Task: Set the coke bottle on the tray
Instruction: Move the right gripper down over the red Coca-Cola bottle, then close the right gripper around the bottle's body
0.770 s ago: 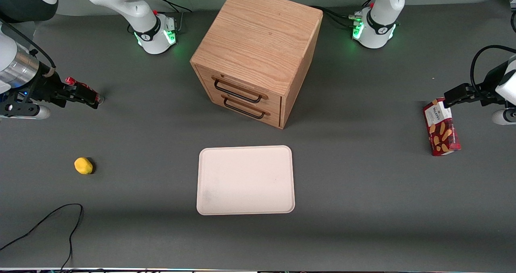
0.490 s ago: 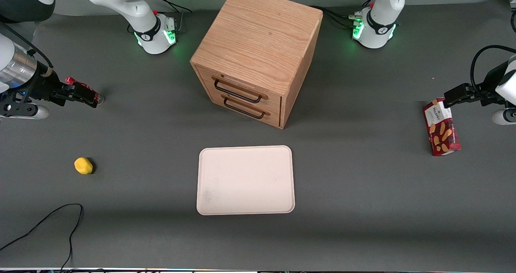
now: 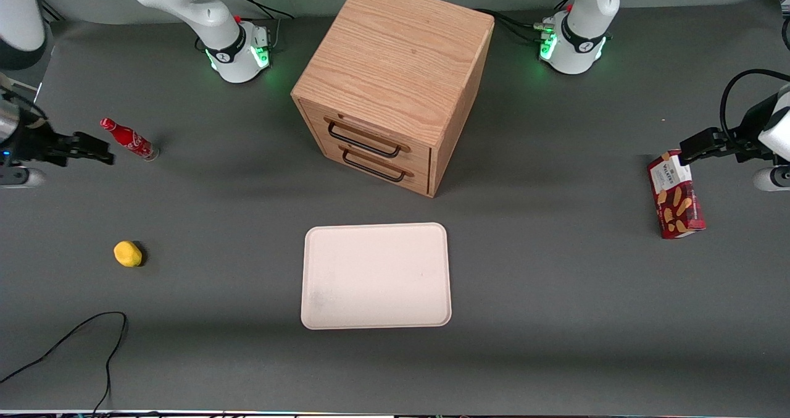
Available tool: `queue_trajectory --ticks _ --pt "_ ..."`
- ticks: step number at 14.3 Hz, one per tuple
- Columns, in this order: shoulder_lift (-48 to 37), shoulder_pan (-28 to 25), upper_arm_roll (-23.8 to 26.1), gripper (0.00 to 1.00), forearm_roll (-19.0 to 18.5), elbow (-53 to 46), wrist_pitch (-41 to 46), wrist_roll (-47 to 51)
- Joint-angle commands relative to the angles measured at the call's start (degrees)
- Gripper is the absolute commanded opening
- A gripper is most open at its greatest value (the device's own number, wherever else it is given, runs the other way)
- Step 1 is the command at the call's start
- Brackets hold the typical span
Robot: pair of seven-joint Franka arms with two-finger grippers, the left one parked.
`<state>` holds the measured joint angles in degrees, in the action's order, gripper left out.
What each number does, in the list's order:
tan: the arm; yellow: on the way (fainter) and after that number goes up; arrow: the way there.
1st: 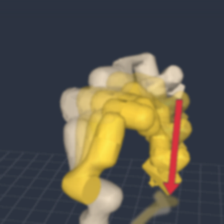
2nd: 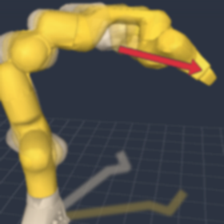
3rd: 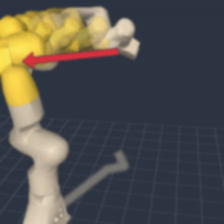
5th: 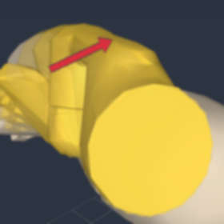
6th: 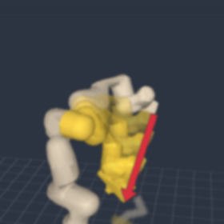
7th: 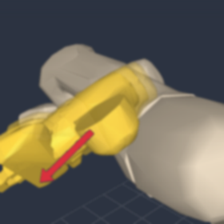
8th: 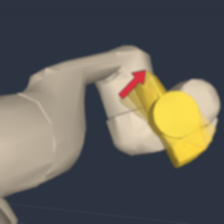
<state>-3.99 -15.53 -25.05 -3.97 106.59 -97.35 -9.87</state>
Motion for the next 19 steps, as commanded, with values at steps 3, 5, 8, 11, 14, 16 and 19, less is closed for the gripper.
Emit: queue_trajectory --ticks 3,5,8,11,14,16,19 --pt "-12.96 -0.47 -7.19 1.0 -8.06 19.59 -11.45 -10.06" --pt "-15.51 -0.47 -10.35 1.0 -10.52 23.99 -12.94 -12.18" --pt "-19.55 -0.55 -16.59 1.0 -16.14 32.68 -20.48 -15.17" --pt "-19.22 -0.55 -23.19 1.0 -18.88 38.76 -29.44 -20.09" --pt "-18.77 -0.55 -25.74 1.0 -18.97 41.23 -30.79 -20.45" --pt "-18.77 -0.55 -26.72 1.0 -20.63 42.46 -32.11 -20.45" --pt "-18.42 -0.55 -28.03 1.0 -22.04 42.91 -32.2 -20.45"
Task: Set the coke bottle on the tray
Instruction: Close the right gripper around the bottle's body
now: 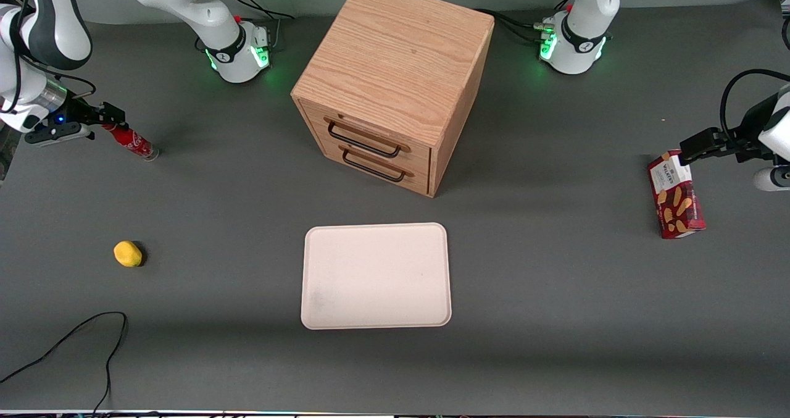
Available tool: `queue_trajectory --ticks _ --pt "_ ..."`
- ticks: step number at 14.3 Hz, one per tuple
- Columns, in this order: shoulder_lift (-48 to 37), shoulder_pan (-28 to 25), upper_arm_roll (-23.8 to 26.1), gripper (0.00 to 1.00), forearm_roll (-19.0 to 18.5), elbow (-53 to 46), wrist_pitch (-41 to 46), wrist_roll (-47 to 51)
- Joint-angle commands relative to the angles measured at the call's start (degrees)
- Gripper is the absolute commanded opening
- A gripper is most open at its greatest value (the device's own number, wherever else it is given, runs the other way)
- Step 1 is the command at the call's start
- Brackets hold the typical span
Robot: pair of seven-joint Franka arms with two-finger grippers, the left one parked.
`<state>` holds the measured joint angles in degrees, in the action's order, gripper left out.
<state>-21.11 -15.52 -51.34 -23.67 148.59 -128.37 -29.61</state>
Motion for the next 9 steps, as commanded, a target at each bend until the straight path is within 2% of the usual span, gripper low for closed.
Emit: queue_trajectory --ticks 1,4,5,8,9 --pt "-1.21 -0.57 -2.18 1.0 -2.61 1.0 -1.19 -0.71" --pt "-0.69 -0.57 -2.45 0.99 -2.7 1.09 -1.01 -0.71" --pt "-0.25 -0.57 -2.45 0.91 -2.7 1.09 -0.92 -0.71" --pt "0.02 -0.65 -2.45 0.53 -2.7 1.09 -0.48 -1.5" --pt "0.28 -0.65 -2.36 0.44 -2.7 1.0 -0.31 -1.51"
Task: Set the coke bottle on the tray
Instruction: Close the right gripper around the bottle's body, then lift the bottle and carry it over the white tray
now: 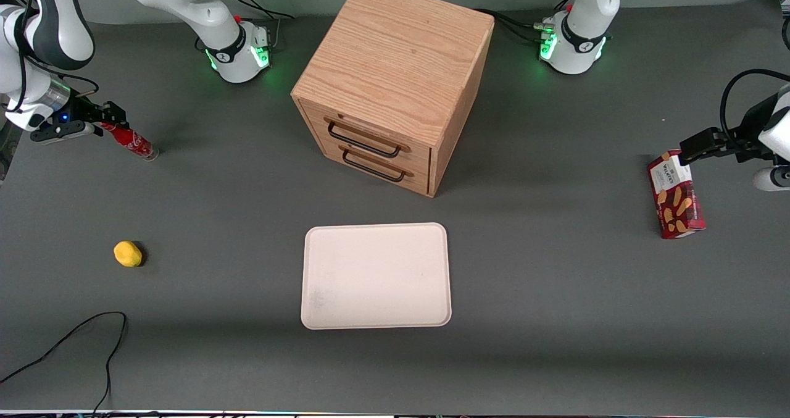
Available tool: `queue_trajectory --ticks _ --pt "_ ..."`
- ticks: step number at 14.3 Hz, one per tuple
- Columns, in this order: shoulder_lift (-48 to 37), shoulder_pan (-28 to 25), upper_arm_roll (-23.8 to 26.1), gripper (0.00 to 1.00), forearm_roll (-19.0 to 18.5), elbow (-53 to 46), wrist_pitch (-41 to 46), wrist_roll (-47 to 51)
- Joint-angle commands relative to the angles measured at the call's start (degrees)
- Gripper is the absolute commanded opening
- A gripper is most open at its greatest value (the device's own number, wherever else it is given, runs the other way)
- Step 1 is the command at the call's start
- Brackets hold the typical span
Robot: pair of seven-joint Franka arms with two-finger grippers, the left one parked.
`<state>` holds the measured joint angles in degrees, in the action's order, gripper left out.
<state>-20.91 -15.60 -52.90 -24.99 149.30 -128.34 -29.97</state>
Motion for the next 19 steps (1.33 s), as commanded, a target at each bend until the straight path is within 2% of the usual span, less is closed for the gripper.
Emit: queue_trajectory --ticks 1,4,8,9,12,15,18,19 --pt "0.78 -0.57 -0.8 0.39 -1.38 0.29 0.1 -1.15" --pt "0.88 -0.57 -0.8 0.32 -1.38 0.29 1.42 -1.15" --pt "0.96 -0.92 -0.01 0.06 -1.29 -0.49 2.99 -0.36" --pt "1.05 -1.18 1.21 0.03 -1.12 -1.54 4.22 -0.01" --pt "3.06 -1.18 9.11 0.03 0.9 -8.21 10.36 3.15" --pt "10.07 -1.18 17.2 0.03 10.81 -21.63 19.31 2.55" --pt "21.23 -1.01 21.95 0.03 20.74 -41.39 32.14 -0.17" --pt "24.83 -1.01 22.75 0.03 22.86 -47.89 36.1 -0.27"
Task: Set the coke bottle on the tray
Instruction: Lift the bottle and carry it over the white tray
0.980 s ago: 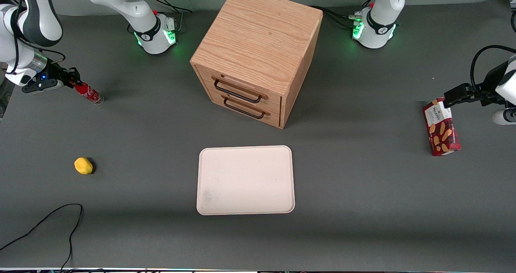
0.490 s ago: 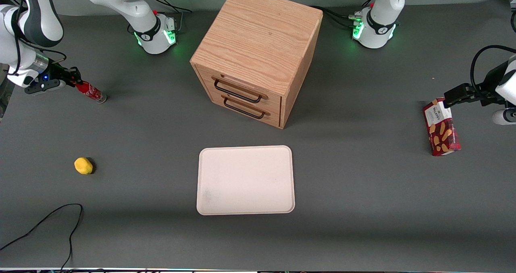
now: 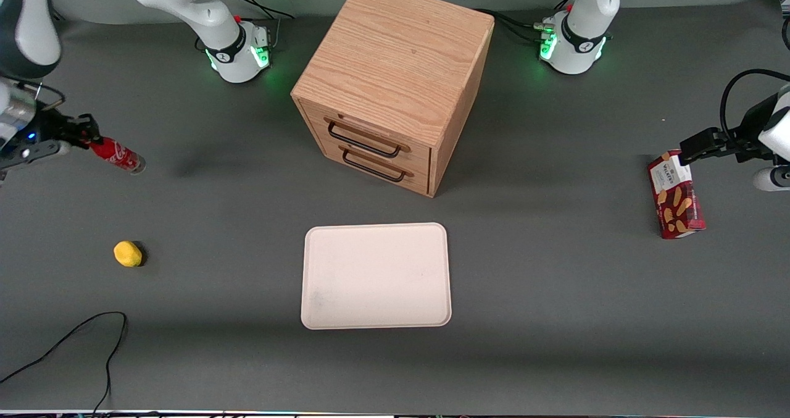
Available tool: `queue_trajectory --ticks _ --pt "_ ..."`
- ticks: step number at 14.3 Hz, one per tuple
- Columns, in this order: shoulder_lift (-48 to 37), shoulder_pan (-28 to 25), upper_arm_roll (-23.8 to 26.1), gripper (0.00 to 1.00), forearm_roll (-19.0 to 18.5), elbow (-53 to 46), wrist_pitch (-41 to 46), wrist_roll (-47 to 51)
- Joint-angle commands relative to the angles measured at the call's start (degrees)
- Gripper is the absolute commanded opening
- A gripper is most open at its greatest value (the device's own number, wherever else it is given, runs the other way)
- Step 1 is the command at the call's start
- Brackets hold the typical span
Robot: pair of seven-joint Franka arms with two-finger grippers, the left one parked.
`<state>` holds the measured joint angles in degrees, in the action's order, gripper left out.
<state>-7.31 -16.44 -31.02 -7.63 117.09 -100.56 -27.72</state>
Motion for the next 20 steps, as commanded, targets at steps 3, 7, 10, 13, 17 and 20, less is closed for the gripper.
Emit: queue_trajectory --ticks 3,7,10,13,17,20 --pt "19.32 0.01 4.73 0.03 8.5 -32.05 16.34 -1.29" --pt "25.31 -0.08 8.68 0.03 15.53 -43.94 19.09 6.33" --pt "30.58 0.01 17.29 0.04 15.19 -52.45 19.09 14.86" --pt "37.43 -0.08 23.79 0.04 13.88 -60.63 18.39 19.09" --pt "43.94 -0.34 30.21 0.04 13.0 -62.42 10.5 22.35" --pt "48.16 -0.52 35.48 0.04 6.87 -62.24 4.25 26.12"
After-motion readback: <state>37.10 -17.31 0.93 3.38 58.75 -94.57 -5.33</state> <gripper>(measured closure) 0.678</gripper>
